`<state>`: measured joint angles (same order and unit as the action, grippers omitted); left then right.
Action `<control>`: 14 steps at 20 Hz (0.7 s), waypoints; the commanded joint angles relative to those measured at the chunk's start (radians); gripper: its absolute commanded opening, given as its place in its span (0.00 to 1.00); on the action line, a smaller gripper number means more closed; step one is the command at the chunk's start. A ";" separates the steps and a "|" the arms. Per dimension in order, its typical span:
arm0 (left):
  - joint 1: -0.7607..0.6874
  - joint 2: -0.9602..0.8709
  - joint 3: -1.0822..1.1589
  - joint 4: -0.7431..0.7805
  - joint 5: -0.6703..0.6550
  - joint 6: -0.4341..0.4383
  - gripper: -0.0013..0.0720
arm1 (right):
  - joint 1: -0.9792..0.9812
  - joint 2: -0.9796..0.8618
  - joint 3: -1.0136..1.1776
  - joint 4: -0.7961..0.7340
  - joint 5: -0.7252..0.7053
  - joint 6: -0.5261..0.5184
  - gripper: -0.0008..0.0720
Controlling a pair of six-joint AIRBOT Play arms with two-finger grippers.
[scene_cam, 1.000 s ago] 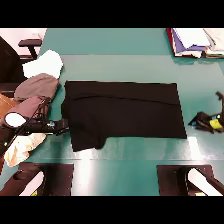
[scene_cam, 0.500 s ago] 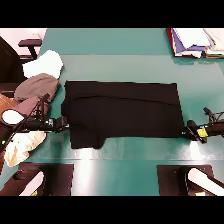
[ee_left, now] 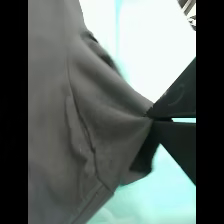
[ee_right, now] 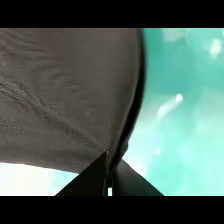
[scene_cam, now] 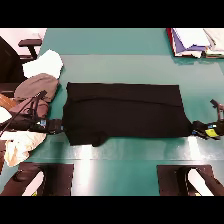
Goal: Fold the shirts.
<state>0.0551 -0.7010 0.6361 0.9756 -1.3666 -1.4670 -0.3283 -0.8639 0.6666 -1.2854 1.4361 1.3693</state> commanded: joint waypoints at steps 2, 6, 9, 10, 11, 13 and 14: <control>0.001 0.102 0.052 0.012 -0.160 -0.074 0.04 | 0.014 0.153 0.092 -0.077 0.123 0.056 0.03; 0.001 0.008 0.141 0.013 -0.037 -0.062 0.04 | 0.153 0.021 0.212 -0.079 0.069 0.072 0.03; 0.001 -0.184 0.229 0.010 0.088 0.005 0.05 | 0.240 -0.160 0.344 -0.077 -0.029 0.101 0.03; 0.001 -0.262 0.268 0.008 0.125 0.028 0.05 | 0.264 -0.228 0.393 -0.077 -0.050 0.101 0.03; 0.001 -0.351 0.317 0.003 0.158 0.047 0.05 | 0.282 -0.288 0.438 -0.077 -0.060 0.101 0.03; 0.001 -0.512 0.420 -0.006 0.189 0.079 0.05 | 0.306 -0.401 0.525 -0.076 -0.077 0.102 0.03; 0.001 -0.594 0.480 -0.010 0.200 0.093 0.05 | 0.311 -0.448 0.564 -0.075 -0.084 0.111 0.03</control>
<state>0.0551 -1.0935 0.9871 0.9768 -1.2411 -1.4292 -0.0566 -1.1732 1.1206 -1.3609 1.3922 1.4651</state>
